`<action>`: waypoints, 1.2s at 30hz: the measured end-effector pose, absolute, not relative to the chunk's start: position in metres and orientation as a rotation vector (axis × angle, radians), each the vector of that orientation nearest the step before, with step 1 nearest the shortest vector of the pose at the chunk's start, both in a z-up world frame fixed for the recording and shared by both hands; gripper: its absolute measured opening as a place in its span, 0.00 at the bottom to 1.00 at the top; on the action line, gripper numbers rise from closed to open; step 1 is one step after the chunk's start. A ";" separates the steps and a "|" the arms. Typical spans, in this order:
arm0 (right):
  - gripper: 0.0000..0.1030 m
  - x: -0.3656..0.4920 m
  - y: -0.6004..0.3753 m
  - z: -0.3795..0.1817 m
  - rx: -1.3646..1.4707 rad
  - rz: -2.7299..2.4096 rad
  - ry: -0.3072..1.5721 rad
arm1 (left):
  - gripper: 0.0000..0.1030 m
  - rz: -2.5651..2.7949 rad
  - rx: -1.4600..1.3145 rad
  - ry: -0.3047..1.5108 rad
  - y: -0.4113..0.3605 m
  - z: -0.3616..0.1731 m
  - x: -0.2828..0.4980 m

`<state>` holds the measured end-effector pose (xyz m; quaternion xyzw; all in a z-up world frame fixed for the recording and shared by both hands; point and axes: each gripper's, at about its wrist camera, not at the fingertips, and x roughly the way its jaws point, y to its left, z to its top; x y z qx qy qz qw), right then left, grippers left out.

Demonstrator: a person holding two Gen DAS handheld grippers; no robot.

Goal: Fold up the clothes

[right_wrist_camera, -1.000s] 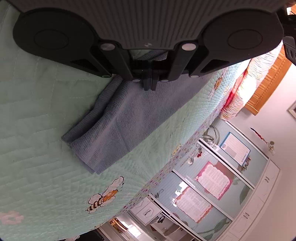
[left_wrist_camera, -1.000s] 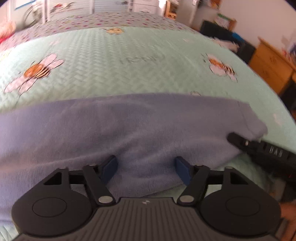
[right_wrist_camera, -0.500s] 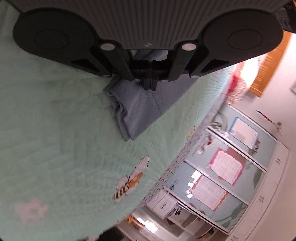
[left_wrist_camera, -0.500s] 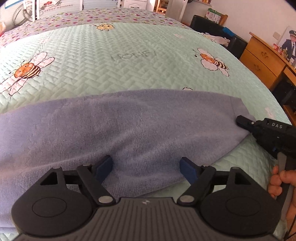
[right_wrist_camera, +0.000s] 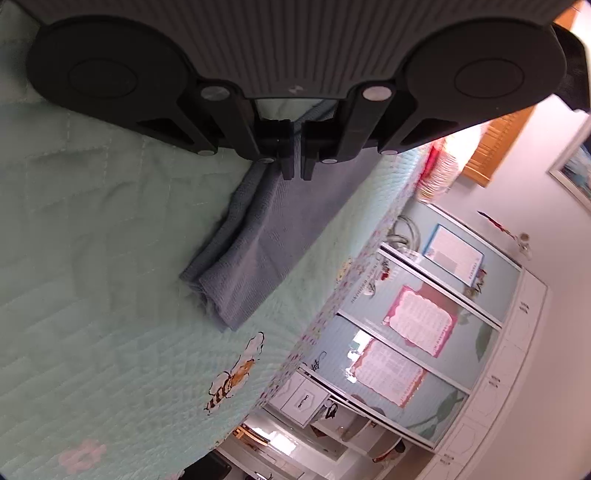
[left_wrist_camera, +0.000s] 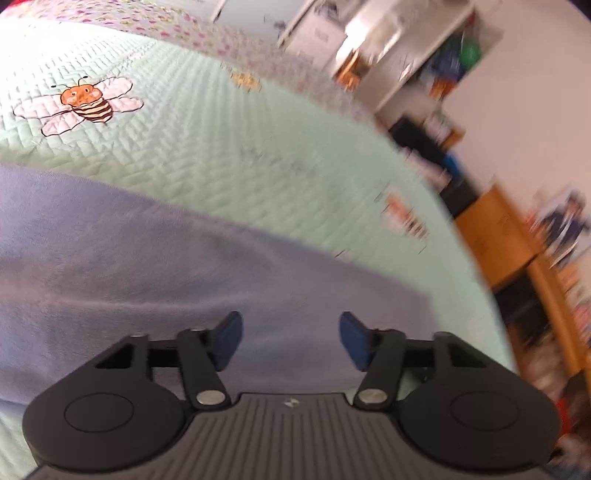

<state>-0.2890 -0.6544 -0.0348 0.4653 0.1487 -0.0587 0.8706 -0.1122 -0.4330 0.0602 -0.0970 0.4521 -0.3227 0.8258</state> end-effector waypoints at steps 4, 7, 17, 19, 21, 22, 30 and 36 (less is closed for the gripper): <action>0.00 -0.286 -0.649 -0.031 0.944 -0.126 0.315 | 0.15 -0.688 -0.302 0.946 -0.437 0.067 -0.107; 0.00 -0.285 -0.646 -0.030 0.924 -0.131 0.324 | 0.09 -0.685 -0.334 0.942 -0.446 0.069 -0.099; 0.00 -0.292 -0.647 -0.040 0.958 -0.121 0.315 | 0.00 -0.594 -0.186 0.927 -0.483 0.066 -0.077; 0.00 -0.292 -0.647 -0.042 0.961 -0.121 0.314 | 0.00 -0.576 -0.161 0.953 -0.486 0.053 -0.072; 0.00 -0.292 -0.648 -0.043 0.962 -0.119 0.314 | 0.01 -0.559 -0.136 0.979 -0.489 0.039 -0.067; 0.00 -0.291 -0.649 -0.042 0.964 -0.119 0.315 | 0.01 -0.552 -0.139 0.992 -0.489 0.036 -0.065; 0.00 -0.290 -0.651 -0.044 0.969 -0.116 0.313 | 0.00 -0.611 -0.156 0.956 -0.474 0.066 -0.097; 0.00 -0.288 -0.651 -0.047 0.970 -0.114 0.313 | 0.01 -0.616 -0.161 0.958 -0.463 0.064 -0.118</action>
